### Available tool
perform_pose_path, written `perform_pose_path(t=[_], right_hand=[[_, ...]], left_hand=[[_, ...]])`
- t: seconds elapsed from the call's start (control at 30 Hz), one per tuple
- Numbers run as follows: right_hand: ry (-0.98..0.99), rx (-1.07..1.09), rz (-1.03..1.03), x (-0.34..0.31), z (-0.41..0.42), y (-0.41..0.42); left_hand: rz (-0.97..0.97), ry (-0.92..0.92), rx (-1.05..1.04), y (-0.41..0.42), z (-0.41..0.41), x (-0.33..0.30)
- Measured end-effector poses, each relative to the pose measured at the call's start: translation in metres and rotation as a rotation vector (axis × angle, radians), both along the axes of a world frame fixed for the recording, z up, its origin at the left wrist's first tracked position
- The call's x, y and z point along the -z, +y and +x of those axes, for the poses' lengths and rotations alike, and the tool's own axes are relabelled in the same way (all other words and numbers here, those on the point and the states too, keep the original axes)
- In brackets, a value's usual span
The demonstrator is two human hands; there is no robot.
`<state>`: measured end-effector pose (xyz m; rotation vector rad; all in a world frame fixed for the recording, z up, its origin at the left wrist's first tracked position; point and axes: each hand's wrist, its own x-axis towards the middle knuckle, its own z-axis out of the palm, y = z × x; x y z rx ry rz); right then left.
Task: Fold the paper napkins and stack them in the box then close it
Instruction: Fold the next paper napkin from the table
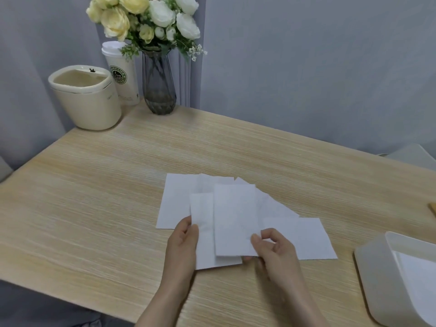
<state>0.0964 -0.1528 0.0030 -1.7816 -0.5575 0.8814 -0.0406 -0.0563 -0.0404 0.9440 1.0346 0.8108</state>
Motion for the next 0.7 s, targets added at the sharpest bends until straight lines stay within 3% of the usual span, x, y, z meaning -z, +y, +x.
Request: perform_pose_path(t=[0.7], right_hand=[[-0.103,-0.086,-0.061,0.018,-0.026,0.007]], left_hand=[[0.010,-0.041,-0.007,0.000,-0.002,-0.002]])
